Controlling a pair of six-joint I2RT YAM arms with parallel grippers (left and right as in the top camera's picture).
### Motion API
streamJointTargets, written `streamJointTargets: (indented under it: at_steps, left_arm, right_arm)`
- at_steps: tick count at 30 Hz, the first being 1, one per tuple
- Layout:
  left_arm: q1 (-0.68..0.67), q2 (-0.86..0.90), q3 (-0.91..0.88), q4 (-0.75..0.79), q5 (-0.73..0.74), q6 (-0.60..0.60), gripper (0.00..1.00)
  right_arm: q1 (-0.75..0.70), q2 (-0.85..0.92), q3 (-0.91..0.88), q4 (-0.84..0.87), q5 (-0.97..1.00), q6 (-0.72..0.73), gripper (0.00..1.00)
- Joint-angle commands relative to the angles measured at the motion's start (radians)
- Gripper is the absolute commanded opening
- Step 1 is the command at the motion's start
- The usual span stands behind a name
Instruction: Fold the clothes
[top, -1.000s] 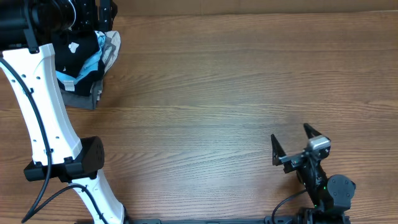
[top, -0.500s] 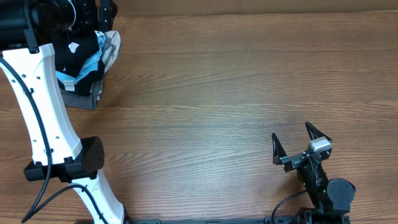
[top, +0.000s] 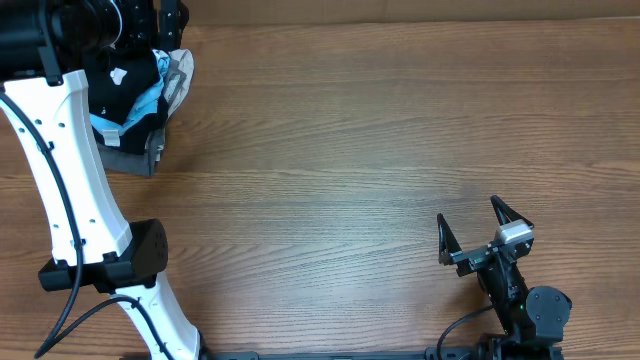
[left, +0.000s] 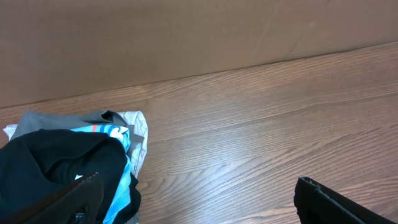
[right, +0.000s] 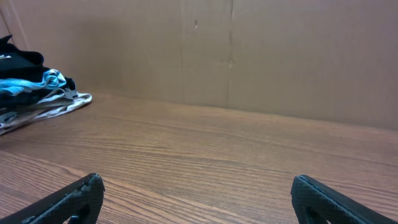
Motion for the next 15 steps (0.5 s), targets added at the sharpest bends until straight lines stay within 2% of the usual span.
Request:
streamJointTargets:
  at_steps: [1, 10, 15]
  left_arm:
    - [0.001, 0.005, -0.004, 0.002, 0.013, -0.01, 1.0]
    - [-0.001, -0.011, -0.006, 0.002, 0.013, -0.01, 1.0]
    - [0.0, -0.123, -0.128, 0.002, 0.014, -0.01, 1.0]
  right_arm:
    - [0.006, -0.012, -0.012, 0.007, 0.013, 0.003, 1.0]
    - [0.006, -0.012, -0.012, 0.007, 0.013, 0.003, 1.0]
    - [0.006, -0.012, -0.012, 0.007, 0.013, 0.003, 1.0]
